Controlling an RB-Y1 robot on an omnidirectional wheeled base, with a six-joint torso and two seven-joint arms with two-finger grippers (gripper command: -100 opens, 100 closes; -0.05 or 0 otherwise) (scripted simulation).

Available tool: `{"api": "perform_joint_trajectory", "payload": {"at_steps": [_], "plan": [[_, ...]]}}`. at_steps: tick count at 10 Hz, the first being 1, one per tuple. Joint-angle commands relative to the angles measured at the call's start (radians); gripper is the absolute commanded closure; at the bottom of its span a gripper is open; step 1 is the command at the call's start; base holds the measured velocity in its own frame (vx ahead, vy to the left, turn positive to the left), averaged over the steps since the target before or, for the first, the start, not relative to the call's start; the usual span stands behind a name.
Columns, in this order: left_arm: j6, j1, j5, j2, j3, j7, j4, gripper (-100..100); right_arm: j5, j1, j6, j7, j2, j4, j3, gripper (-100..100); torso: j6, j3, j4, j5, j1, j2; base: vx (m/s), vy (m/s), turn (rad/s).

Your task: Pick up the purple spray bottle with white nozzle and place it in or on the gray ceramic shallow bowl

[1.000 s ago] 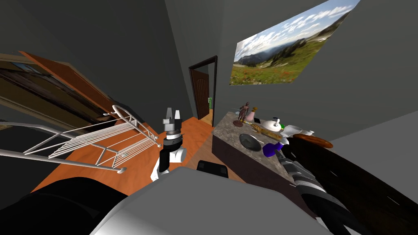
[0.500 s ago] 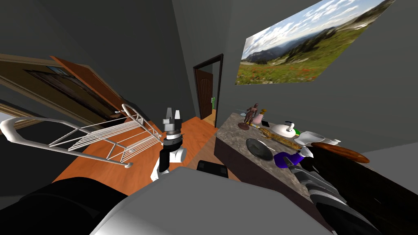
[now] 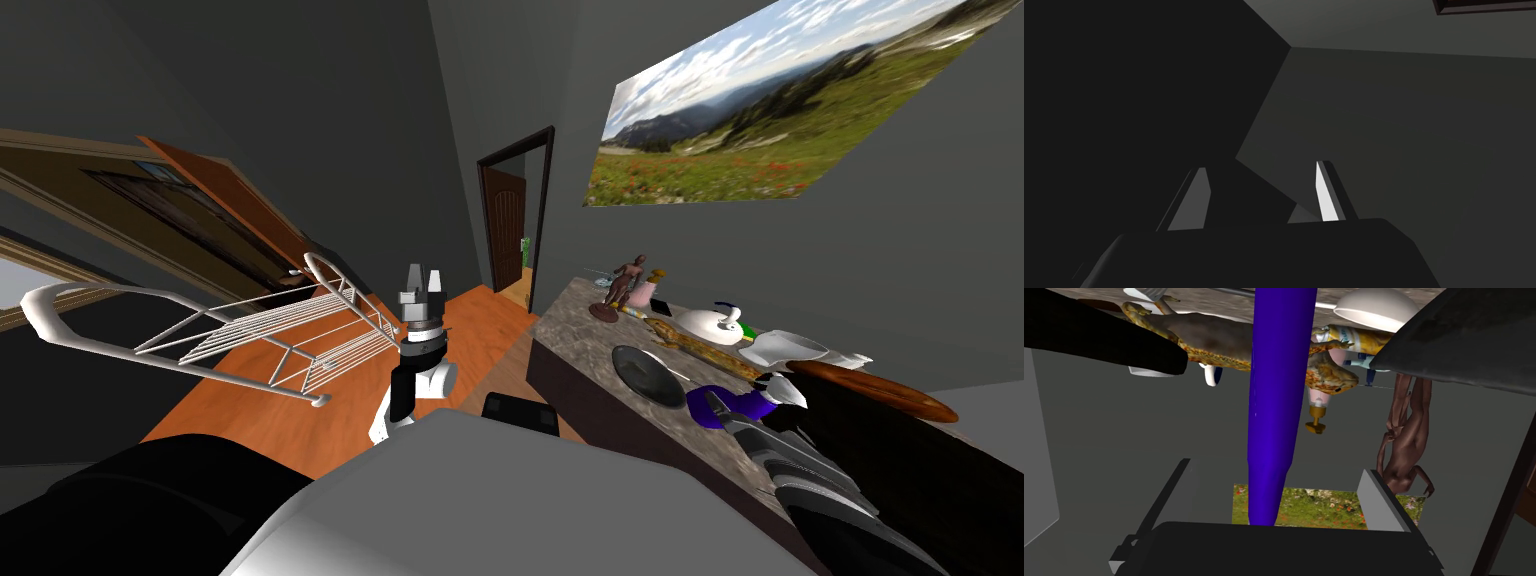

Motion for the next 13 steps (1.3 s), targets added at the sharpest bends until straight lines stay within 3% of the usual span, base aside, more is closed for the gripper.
{"api": "perform_joint_trajectory", "payload": {"at_steps": [1, 5, 6, 7, 8, 9, 13], "plan": [[0.000, 0.000, 0.000, 0.000, 0.000, 0.000, 0.000, 0, 0.000, 0.000, 0.000, 0.000, 0.000, 0.000, 0.000, 100, 0.000, 0.000, 0.000, 0.000, 0.000, 0.000, 0.000, 0.000, 0.000], [0.000, 0.000, 0.000, 0.000, 0.000, 0.000, 0.000, 0, 0.000, 0.000, 0.000, 0.000, 0.000, -0.001, -0.002, 100, -0.001, -0.001, -0.001, -0.002, -0.002, -0.002, 0.000, -0.001, -0.004], [0.000, 0.000, 0.000, 0.000, 0.000, 0.000, 0.000, 0, 0.000, 0.000, 0.000, 0.000, 0.000, -0.001, -0.002, 0, -0.001, -0.001, -0.001, -0.002, -0.002, -0.002, 0.000, 0.000, 0.000], [0.000, 0.000, 0.000, 0.000, 0.000, 0.000, 0.000, 0, 0.000, 0.000, 0.000, 0.000, 0.000, -0.001, -0.002, 100, -0.001, -0.002, -0.001, -0.002, -0.002, -0.002, 0.000, 0.000, 0.000], [0.000, 0.000, 0.000, 0.000, 0.000, 0.000, 0.000, 0, 0.000, 0.000, 0.000, 0.000, 0.000, -0.001, -0.002, 0, -0.001, -0.002, -0.001, -0.002, -0.002, -0.002, 0.000, 0.000, 0.000], [0.000, 0.000, 0.000, 0.000, 0.000, 0.000, 0.000, 0, 0.015, 0.029, 0.010, -0.020, 0.009, -0.034, -0.001, 100, -0.001, -0.002, -0.001, -0.002, -0.002, -0.002, -0.047, 0.074, 0.019], [0.000, 0.000, 0.000, 0.000, 0.000, 0.000, 0.000, 0, 0.047, 0.098, 0.038, -0.064, 0.024, -0.117, -0.005, 100, 0.000, 0.004, 0.000, -0.003, 0.011, 0.008, -0.113, 0.143, -0.006]]}}
